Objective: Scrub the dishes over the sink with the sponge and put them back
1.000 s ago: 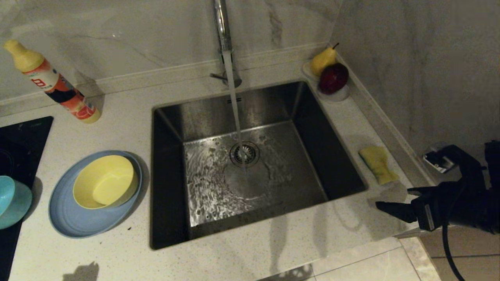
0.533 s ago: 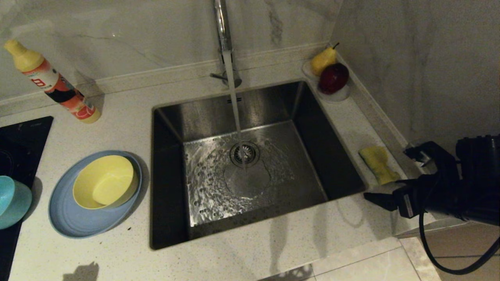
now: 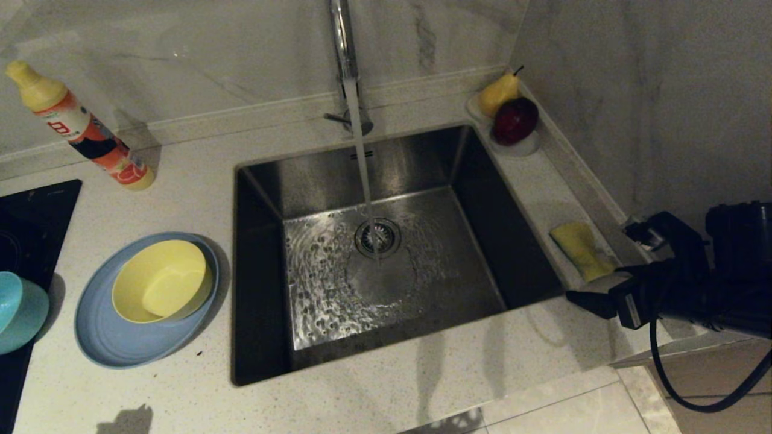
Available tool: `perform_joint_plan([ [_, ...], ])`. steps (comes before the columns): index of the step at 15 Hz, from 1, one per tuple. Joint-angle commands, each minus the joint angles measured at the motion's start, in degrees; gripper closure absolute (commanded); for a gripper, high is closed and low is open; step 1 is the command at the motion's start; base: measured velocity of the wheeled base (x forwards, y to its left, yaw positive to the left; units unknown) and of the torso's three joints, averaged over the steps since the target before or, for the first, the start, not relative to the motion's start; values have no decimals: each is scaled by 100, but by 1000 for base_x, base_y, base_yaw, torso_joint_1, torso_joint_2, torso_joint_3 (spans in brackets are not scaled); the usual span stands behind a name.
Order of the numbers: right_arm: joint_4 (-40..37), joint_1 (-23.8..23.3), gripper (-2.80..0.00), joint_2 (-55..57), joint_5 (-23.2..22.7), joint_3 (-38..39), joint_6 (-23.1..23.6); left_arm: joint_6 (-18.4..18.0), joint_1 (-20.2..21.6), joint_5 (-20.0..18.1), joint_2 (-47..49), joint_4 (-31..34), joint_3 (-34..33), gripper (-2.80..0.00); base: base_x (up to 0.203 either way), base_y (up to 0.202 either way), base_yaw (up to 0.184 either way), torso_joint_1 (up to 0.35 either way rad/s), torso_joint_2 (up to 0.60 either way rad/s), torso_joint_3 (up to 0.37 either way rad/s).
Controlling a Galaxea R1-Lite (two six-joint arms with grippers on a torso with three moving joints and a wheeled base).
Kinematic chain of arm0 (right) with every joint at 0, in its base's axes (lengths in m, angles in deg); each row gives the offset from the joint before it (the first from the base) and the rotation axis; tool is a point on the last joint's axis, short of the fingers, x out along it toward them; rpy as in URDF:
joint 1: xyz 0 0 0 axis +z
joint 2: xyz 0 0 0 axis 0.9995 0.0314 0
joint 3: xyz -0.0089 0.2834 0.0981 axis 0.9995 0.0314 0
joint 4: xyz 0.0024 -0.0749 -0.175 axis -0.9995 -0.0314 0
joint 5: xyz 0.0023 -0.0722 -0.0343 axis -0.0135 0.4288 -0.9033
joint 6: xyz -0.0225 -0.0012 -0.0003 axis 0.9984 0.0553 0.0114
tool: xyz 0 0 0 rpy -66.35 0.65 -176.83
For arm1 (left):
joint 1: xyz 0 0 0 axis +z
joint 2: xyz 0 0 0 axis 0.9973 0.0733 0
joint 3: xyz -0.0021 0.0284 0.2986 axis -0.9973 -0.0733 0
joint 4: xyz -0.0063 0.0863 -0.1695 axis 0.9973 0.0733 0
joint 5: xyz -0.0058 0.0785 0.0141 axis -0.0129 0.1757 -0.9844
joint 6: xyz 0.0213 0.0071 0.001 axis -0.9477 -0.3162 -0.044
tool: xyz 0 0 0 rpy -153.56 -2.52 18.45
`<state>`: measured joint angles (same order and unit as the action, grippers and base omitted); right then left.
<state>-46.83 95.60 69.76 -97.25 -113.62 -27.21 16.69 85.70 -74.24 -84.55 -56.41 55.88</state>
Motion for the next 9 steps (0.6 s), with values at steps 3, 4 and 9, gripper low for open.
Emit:
perform_joint_plan([
  [3,18,-130,-280,-148,-20,-85,129,-4,1,3,9,-4,-229,0,0,0,0,0,0,0],
  [4,15,-133,-280,-136,-45,-126,136,1,1,3,9,-5,-229,0,0,0,0,0,0,0],
  [9,16,-158,-280,98,-67,-331,490,1,1,3,9,-3,-229,0,0,0,0,0,0,0],
])
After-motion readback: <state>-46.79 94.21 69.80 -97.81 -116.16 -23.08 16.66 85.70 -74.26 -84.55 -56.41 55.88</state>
